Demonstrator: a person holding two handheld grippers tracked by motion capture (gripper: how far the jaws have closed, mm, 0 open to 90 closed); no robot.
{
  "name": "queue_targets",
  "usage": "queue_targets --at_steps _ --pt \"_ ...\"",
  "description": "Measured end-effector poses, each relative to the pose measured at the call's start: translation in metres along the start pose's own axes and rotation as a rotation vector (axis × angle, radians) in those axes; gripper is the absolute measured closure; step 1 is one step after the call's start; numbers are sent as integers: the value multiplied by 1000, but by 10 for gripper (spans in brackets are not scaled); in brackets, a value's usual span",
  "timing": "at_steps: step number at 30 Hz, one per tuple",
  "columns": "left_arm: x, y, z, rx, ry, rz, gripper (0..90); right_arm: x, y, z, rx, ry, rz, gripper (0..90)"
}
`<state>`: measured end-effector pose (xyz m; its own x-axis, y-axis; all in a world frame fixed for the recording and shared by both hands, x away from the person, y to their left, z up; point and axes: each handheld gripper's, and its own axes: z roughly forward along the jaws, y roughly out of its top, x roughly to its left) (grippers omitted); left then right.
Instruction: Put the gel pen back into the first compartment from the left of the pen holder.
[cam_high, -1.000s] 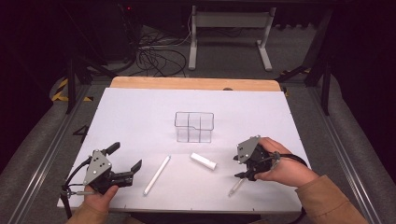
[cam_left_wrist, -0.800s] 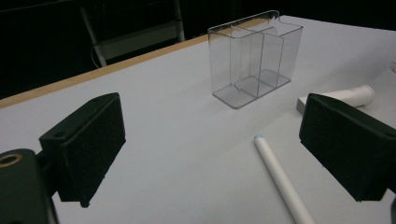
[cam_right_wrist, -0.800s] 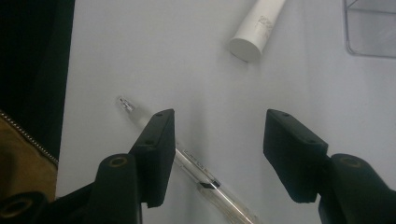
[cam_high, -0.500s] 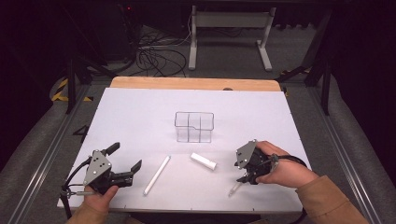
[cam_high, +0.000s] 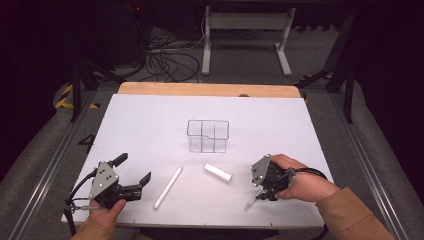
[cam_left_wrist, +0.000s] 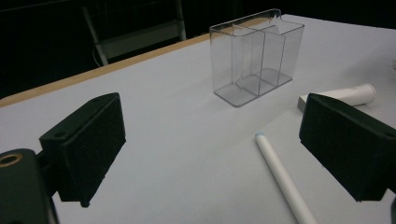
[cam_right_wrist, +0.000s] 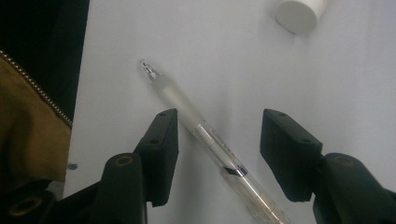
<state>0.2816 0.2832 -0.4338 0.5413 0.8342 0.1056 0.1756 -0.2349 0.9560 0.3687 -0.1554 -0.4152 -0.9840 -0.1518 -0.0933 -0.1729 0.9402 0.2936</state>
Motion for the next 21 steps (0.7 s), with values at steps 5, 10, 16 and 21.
queue_targets --at_steps 5,10,16,21 --pt "0 0 -1 0 4 -1 79 1 0 2 15 11 -14 482" --pt "0 -1 -2 1 6 -2 79 2 1 4 36 19 -13 490" --pt "0 -1 -2 1 6 0 79 1 1 5 38 14 -49 504" --pt "0 -1 -2 1 7 -2 79 1 1 6 62 8 -70 525"
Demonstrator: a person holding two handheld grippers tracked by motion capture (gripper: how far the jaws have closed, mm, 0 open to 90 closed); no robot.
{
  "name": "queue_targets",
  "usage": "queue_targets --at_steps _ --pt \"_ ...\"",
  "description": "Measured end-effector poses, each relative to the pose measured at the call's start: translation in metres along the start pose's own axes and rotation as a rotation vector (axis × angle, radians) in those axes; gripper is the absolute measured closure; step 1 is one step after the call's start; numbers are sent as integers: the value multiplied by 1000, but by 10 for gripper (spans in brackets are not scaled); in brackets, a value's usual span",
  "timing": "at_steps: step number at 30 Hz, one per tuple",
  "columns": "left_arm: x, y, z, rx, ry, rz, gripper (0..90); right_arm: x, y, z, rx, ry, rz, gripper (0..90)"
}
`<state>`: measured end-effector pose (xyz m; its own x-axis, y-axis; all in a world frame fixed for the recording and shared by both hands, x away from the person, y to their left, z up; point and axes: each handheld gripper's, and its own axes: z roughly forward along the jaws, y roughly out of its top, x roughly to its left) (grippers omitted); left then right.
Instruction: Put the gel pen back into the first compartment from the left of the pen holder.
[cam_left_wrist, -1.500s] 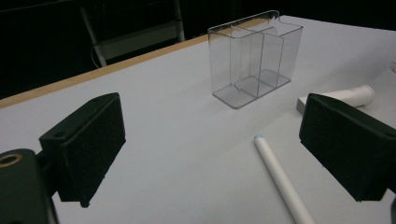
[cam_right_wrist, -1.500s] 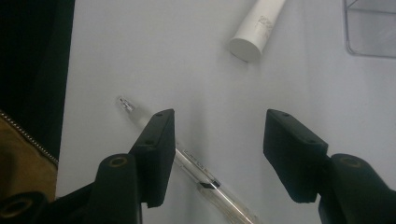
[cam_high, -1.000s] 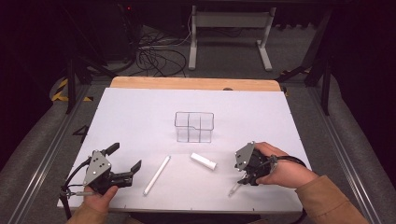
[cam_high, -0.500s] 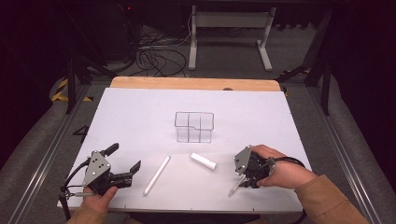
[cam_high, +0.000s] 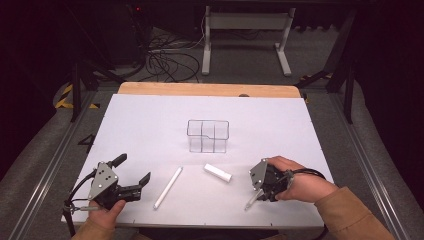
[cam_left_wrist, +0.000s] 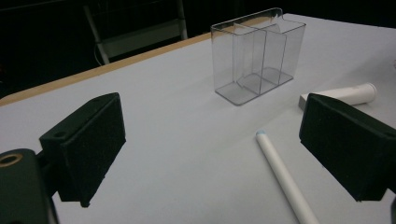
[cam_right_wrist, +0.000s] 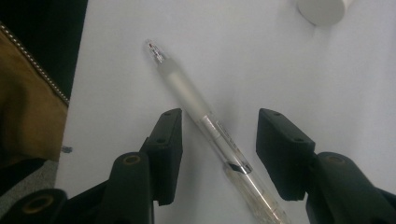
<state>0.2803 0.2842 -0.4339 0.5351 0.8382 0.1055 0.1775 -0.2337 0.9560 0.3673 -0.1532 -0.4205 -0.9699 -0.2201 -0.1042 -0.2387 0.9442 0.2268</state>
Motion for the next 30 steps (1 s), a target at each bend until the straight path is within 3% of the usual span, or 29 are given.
queue_targets --at_steps 3,11,19,25,30 --pt "0 0 0 0 0 1 79 -1 0 2 11 -3 -19 545" --pt "0 0 0 1 0 1 79 -1 0 6 24 1 -126 628" --pt "0 0 0 3 0 2 79 1 2 9 50 24 -147 653" --pt "0 0 0 4 -1 3 79 0 4 12 57 20 -203 654" --pt "0 0 0 5 -1 3 79 1 4 15 69 22 -218 661"
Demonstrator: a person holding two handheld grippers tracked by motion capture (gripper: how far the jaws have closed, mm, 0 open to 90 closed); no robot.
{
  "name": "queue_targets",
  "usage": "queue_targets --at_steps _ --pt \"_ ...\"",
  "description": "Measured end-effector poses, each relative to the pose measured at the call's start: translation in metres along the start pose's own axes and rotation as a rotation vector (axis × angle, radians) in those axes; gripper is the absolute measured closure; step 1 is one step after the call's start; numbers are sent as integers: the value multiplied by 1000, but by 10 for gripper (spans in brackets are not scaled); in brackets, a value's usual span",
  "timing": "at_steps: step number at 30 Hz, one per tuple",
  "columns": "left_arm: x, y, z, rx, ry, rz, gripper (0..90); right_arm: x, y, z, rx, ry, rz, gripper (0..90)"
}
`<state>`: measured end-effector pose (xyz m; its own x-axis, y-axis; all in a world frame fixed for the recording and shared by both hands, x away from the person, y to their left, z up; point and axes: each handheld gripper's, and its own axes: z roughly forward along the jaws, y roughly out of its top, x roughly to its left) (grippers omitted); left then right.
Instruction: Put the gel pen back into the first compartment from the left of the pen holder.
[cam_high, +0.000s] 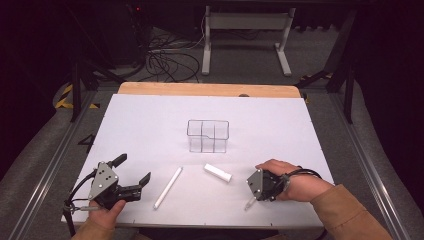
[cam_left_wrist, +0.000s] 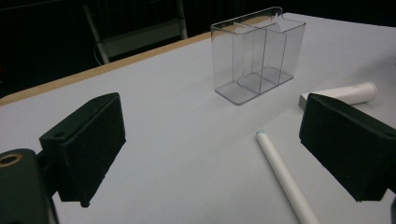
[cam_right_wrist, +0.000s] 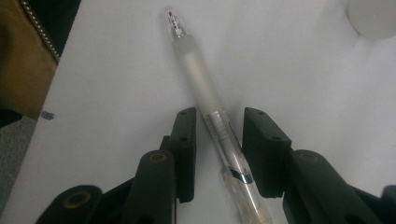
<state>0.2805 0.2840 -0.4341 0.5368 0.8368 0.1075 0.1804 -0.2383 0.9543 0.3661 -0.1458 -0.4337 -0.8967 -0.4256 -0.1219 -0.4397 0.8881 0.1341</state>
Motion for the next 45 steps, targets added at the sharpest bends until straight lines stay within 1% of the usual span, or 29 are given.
queue_targets --at_steps 4,7,10,21,22,24,25,28,33,36,40,45 --pt "0 0 0 0 -1 -1 79 0 1 0 10 3 -13 676" --pt "0 0 1 -1 -1 0 79 0 1 0 7 2 -24 692" --pt "0 0 1 0 -1 0 79 0 1 0 12 9 -20 707" --pt "0 0 1 1 -2 2 79 1 2 0 11 25 -51 762" --pt "0 0 1 0 -3 2 79 1 2 0 11 25 -47 768" --pt "0 0 1 1 -2 2 79 1 2 1 2 23 -64 788" --pt "0 0 1 1 -2 2 79 1 2 0 7 26 -67 795" --pt "0 0 1 0 -2 1 79 2 1 -1 7 23 -66 796" --pt "0 0 1 0 -1 1 79 1 1 -9 -13 0 -63 796" --pt "0 0 1 -1 0 0 79 1 1 -17 -34 -19 -45 796" --pt "0 0 1 -1 0 -2 79 -1 1 -27 -72 -56 -21 796" --pt "0 0 1 -1 0 -2 79 -2 2 -36 -110 -76 4 796"
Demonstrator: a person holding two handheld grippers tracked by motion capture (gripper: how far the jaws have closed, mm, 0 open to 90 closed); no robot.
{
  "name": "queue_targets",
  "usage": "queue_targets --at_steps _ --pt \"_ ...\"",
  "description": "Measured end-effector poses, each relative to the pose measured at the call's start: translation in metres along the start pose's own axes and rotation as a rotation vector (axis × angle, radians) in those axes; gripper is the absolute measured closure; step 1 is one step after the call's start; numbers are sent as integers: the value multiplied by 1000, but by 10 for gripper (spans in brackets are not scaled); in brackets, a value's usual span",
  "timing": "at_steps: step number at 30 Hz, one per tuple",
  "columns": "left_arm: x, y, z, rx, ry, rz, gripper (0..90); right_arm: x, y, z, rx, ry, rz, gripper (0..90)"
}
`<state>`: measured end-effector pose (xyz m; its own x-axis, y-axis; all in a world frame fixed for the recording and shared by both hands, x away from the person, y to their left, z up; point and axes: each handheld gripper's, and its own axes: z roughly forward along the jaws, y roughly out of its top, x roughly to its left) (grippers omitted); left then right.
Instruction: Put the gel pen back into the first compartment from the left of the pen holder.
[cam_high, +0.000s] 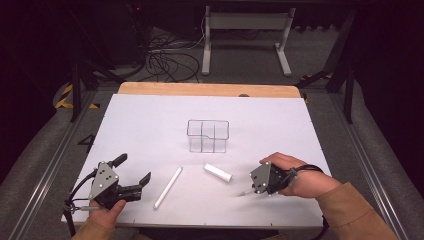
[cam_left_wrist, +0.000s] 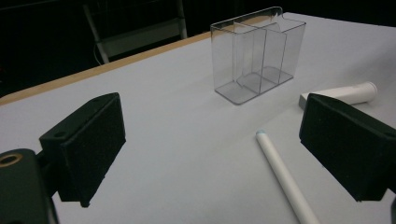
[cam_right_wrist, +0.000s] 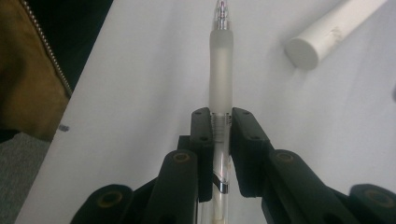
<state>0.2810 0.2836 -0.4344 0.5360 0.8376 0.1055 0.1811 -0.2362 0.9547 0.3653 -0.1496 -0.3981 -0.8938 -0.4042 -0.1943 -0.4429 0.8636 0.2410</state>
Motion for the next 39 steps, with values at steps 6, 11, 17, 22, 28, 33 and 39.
queue_targets --at_steps 6,11,17,22,28,33,39 --pt "0 0 0 -1 0 -1 79 -3 2 -7 -31 -29 28 796" --pt "0 0 0 0 -2 0 79 -6 4 -13 -72 -50 54 796" --pt "0 0 0 0 0 -2 79 -10 5 -19 -115 -71 105 796" --pt "0 0 0 -1 1 0 79 -12 6 -22 -145 -77 147 795" --pt "0 0 0 -2 1 1 79 -15 7 -26 -205 -103 210 795" --pt "0 0 0 -2 2 1 79 -17 7 -31 -245 -135 256 795" --pt "0 0 0 -2 2 2 79 -19 8 -37 -312 -178 312 795"
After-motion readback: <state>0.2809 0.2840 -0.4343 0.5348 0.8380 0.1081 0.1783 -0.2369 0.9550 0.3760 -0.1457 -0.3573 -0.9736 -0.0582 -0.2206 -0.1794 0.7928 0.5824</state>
